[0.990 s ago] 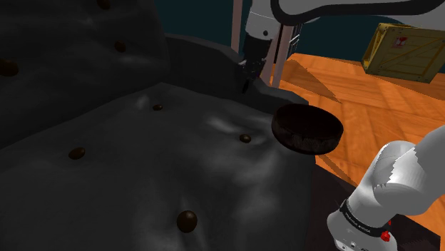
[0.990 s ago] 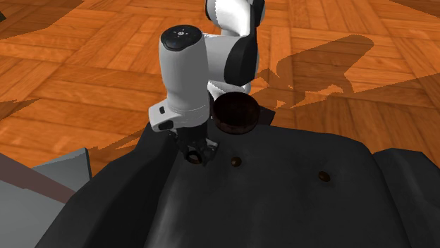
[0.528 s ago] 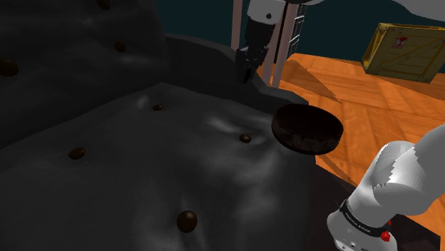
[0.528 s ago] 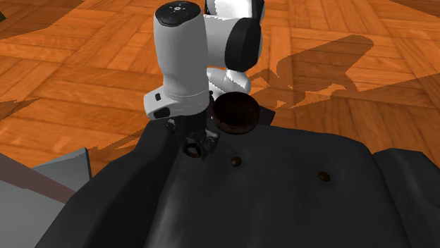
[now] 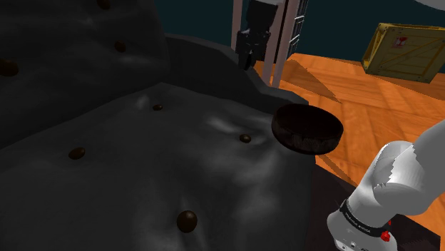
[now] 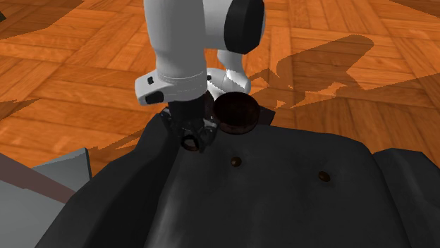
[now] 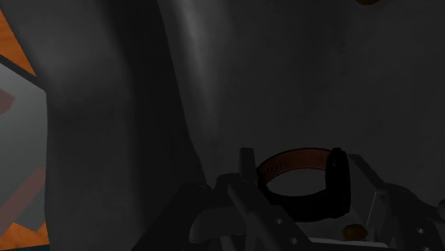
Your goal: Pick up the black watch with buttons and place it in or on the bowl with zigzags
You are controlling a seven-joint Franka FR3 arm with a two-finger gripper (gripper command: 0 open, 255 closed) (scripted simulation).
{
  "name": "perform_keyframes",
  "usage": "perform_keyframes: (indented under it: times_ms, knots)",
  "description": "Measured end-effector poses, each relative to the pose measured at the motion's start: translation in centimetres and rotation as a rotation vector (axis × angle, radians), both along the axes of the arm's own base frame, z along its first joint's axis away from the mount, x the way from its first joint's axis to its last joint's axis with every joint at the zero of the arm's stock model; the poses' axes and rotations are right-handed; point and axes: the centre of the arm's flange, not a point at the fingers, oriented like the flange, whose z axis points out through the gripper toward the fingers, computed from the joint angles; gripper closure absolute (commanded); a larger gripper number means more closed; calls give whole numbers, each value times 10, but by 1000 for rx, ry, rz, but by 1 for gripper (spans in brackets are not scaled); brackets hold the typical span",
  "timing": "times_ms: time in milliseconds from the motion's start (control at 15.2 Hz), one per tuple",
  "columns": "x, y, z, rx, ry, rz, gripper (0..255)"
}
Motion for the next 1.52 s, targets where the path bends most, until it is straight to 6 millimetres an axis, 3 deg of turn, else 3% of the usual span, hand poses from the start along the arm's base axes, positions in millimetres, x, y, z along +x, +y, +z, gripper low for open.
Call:
perform_keyframes:
  times_ms: [132,396,1188,1518]
  knots:
    - [-7,1,5,0,0,0,255]
    - [-52,1,7,0,0,0,255]
    - [-217,14,5,0,0,0,255]
    - [-231,14,-17,0,0,0,255]
